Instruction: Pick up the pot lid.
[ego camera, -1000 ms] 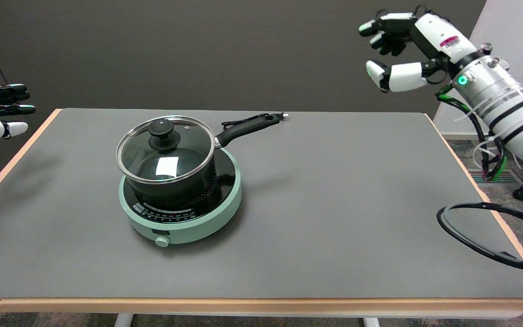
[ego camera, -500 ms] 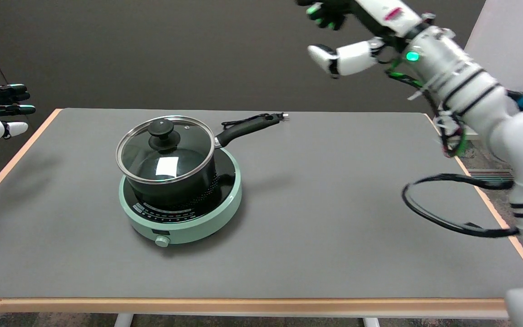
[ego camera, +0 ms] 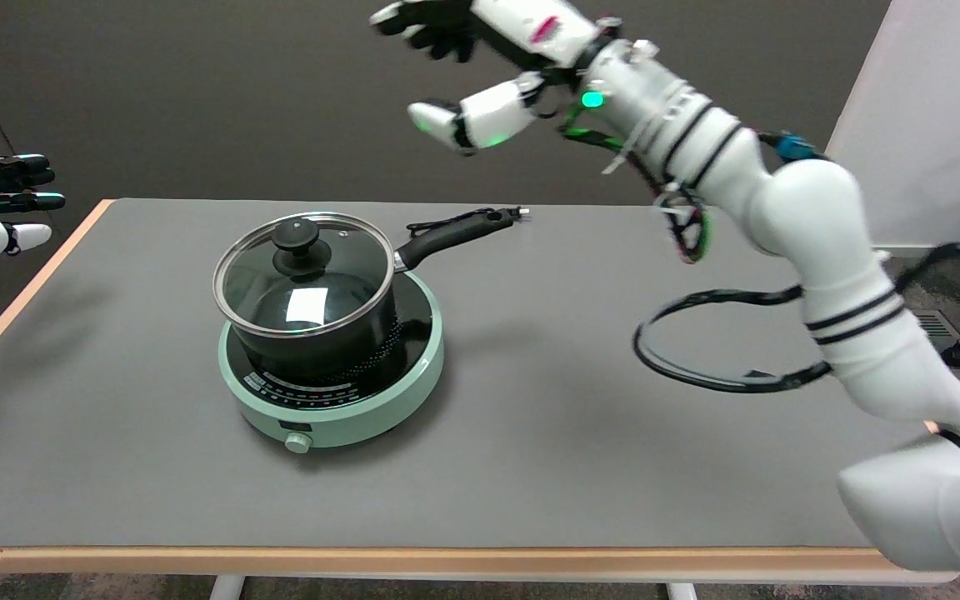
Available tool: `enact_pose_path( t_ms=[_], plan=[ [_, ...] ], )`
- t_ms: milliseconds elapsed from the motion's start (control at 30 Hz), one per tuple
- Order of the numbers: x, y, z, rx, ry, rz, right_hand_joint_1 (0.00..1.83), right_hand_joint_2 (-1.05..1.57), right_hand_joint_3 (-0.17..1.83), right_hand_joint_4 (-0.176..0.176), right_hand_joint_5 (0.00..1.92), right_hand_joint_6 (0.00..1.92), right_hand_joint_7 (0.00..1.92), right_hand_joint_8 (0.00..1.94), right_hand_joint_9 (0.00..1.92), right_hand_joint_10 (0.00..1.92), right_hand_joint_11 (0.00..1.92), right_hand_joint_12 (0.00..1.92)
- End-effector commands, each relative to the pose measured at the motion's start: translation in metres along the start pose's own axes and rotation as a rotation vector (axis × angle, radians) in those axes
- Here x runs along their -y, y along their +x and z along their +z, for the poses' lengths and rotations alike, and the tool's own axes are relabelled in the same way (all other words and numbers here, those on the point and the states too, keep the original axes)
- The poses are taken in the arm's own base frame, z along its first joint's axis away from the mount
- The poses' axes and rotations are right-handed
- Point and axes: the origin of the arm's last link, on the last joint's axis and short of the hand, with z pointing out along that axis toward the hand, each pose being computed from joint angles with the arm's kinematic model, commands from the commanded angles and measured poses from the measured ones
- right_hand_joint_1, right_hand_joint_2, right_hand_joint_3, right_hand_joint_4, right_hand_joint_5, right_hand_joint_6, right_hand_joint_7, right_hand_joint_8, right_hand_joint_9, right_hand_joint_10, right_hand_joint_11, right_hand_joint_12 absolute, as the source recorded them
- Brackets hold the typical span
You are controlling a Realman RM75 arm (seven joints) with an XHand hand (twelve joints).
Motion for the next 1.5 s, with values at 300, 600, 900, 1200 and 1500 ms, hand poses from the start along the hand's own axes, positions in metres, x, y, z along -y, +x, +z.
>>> enact_pose_path(
  t_ms=[300, 600, 900, 1200, 1500],
  plan=[
    [0.113, -0.081, 0.093, 0.278, 0.322, -0.177, 0.75, 0.54, 0.94, 0.159, 0.48, 0.2, 0.67, 0.22, 0.69, 0.47, 0.55, 1.1],
    [0.129, -0.097, 0.109, 0.341, 0.36, -0.229, 0.78, 0.52, 0.95, 0.15, 0.44, 0.18, 0.6, 0.2, 0.66, 0.42, 0.53, 1.06],
    [0.132, -0.128, 0.116, 0.46, 0.376, -0.276, 0.85, 0.52, 0.99, 0.148, 0.43, 0.18, 0.58, 0.2, 0.64, 0.4, 0.52, 1.04],
    [0.126, -0.126, 0.114, 0.458, 0.363, -0.279, 0.83, 0.54, 0.98, 0.152, 0.46, 0.19, 0.61, 0.2, 0.66, 0.41, 0.53, 1.04],
    [0.108, -0.127, 0.118, 0.46, 0.311, -0.299, 0.83, 0.56, 0.96, 0.176, 0.53, 0.25, 0.64, 0.21, 0.68, 0.43, 0.53, 1.04]
  ],
)
